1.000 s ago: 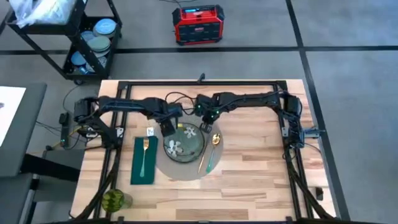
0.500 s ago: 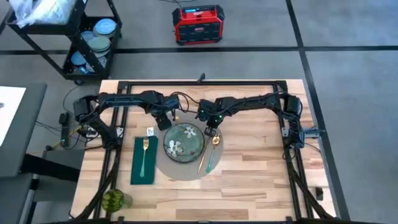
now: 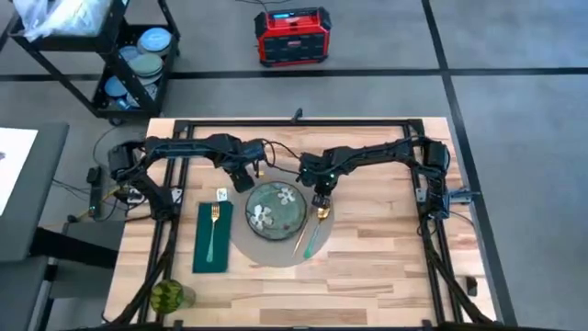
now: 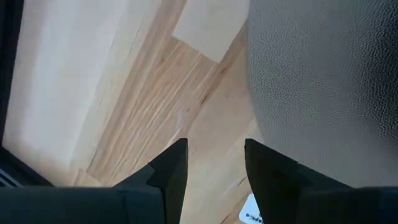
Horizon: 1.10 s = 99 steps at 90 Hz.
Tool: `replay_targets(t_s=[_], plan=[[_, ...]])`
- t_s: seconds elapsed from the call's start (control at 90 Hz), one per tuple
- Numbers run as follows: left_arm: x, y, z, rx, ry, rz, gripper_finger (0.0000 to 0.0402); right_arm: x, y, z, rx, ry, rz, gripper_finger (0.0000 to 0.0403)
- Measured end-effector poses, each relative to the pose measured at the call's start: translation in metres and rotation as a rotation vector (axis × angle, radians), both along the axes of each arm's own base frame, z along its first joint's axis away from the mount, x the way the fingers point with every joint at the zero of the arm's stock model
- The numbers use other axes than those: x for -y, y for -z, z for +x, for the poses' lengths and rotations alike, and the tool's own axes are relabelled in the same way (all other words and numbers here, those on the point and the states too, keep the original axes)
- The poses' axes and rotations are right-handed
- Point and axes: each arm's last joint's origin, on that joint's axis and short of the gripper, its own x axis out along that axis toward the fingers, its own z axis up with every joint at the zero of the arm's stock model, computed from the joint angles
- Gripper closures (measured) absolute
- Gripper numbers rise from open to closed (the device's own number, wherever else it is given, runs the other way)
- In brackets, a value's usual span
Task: Set table place
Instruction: Adjust the gray table placemat
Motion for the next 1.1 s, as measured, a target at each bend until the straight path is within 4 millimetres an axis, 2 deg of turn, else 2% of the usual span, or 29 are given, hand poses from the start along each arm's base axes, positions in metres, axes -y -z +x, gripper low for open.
replay_targets(t_s=[0.133, 0.233, 0.422, 0.533, 0.867, 1.1], plan=[[0.001, 0.004, 0.006, 0.07, 0.04, -0.027, 0.0267, 0.004, 0.001, -0.004, -0.03, 0.001, 0.005, 0.0403], [0.006, 0.014, 0.006, 0.085, 0.089, -0.021, 0.0282, 0.003, 0.001, -0.004, -0.033, -0.003, 0.003, 0.0403], [0.023, 0.042, -0.002, 0.094, 0.17, -0.116, 0.0356, -0.005, 0.001, -0.003, -0.038, -0.025, -0.016, 0.0403], [0.031, 0.047, -0.003, 0.105, 0.174, -0.134, 0.0395, -0.008, 0.001, -0.002, -0.039, -0.035, -0.023, 0.0403], [0.053, 0.05, 0.004, 0.178, 0.159, -0.248, 0.04, -0.008, 0.001, -0.006, -0.074, -0.04, 0.006, 0.0403], [0.084, 0.05, 0.01, 0.2, 0.183, -0.348, 0.0401, -0.009, 0.001, -0.008, -0.089, -0.059, 0.008, 0.0403]])
